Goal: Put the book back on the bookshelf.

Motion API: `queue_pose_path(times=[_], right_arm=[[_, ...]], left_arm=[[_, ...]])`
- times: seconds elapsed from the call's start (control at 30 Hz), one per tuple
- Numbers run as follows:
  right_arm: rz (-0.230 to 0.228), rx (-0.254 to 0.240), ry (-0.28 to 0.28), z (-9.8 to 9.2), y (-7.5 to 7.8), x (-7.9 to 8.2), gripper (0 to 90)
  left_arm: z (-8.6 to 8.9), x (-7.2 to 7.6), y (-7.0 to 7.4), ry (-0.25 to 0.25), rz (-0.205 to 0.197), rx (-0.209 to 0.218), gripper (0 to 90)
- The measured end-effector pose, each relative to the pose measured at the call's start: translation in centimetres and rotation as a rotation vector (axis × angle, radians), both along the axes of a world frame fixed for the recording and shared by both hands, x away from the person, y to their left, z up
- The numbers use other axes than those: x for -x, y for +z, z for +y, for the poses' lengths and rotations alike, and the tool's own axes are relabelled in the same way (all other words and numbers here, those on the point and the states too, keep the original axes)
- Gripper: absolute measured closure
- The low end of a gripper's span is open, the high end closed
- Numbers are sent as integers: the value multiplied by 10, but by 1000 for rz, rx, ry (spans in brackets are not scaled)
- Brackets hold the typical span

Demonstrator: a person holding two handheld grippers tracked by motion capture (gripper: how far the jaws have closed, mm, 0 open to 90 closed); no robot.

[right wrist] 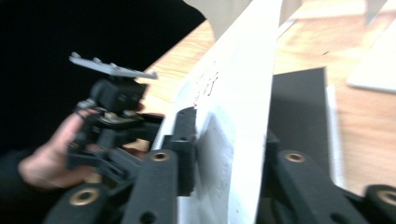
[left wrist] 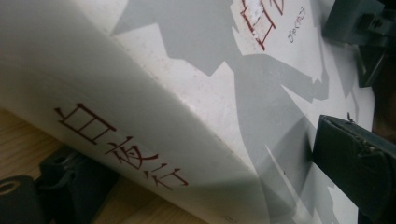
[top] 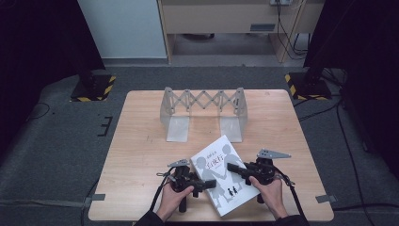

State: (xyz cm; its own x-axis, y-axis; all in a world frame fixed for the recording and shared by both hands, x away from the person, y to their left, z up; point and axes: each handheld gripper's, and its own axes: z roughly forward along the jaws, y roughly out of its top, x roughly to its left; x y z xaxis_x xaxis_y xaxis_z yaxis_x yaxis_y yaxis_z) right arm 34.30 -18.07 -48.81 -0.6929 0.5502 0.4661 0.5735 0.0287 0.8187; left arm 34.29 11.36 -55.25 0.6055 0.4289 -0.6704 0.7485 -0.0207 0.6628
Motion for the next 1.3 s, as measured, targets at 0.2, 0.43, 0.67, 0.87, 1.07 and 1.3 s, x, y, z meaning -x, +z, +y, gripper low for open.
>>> queue_pose_path(times=[0.2,0.43,0.67,0.87,1.07,1.3], right_arm=[[-59,67,-23,-4,-9,-2,553],[-59,92,-46,-8,-12,-2,504],[-58,153,-62,-11,-14,0,457],[-21,201,-88,-9,-19,1,431],[-27,291,-107,-6,-23,2,403],[7,253,-129,-8,-27,2,421]], left_arm=[[-1,1,-1,24,7,6,58],[-4,1,-1,27,11,13,63],[-6,5,-1,69,19,14,92],[-4,7,-4,119,54,41,188],[-4,8,-4,139,59,43,208],[-5,8,-4,147,56,40,211]])
